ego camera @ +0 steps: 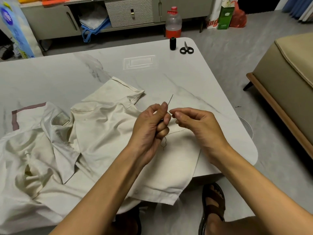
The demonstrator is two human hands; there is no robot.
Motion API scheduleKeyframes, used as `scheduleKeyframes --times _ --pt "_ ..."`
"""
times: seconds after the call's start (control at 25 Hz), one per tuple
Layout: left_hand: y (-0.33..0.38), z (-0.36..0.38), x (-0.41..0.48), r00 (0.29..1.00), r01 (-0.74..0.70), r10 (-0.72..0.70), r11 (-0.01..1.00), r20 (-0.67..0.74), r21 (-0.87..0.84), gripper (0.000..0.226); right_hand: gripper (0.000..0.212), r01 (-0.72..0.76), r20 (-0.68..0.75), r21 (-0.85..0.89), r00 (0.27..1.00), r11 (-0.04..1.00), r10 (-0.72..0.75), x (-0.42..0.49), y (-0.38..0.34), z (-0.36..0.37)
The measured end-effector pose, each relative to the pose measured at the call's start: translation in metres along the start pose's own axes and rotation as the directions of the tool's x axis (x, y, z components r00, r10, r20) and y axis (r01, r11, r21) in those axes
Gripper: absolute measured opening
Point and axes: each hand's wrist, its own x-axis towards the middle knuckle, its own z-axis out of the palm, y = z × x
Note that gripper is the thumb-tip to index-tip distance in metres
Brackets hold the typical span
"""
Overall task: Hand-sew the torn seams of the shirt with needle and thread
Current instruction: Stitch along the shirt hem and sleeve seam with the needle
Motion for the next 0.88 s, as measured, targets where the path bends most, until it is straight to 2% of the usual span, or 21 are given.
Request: scheduleKeyframes --times 0.12,0.32,0.52,0.72,0.8,0.88 --pt "-0.007 0.007 0.003 0.997 0.051 -0.053 0.998 0.049 0.042 0.022 0.015 -0.087 0.005 0.104 0.996 0.991 0.087 -0.001 0.004 -0.005" --pt "-0.014 0.014 0.010 0.988 0.107 -0.113 0.992 0.103 0.061 0.025 0.011 -0.171 0.021 0.173 0.985 0.970 0.170 -0.002 0.005 -0.013" --pt "-0.019 0.018 0.011 0.973 0.139 -0.160 0.981 0.164 0.135 0.024 0.012 -0.156 -0.011 0.217 0.987 0.963 0.162 -0.003 0.009 -0.019" --pt "-0.024 0.015 0.015 0.958 0.185 -0.208 0.974 0.198 0.129 0.010 0.010 -0.101 -0.085 0.468 0.984 0.878 0.159 0.002 0.001 -0.029" --pt "-0.023 0.014 0.014 0.949 0.176 -0.219 0.965 0.225 0.196 0.009 0.010 -0.095 -0.099 0.534 0.980 0.840 0.173 0.004 -0.001 -0.034" --pt "-0.020 0.013 0.013 0.943 0.106 -0.215 0.917 0.254 0.385 0.008 0.009 -0.091 -0.125 0.513 0.976 0.853 0.179 0.004 -0.001 -0.036"
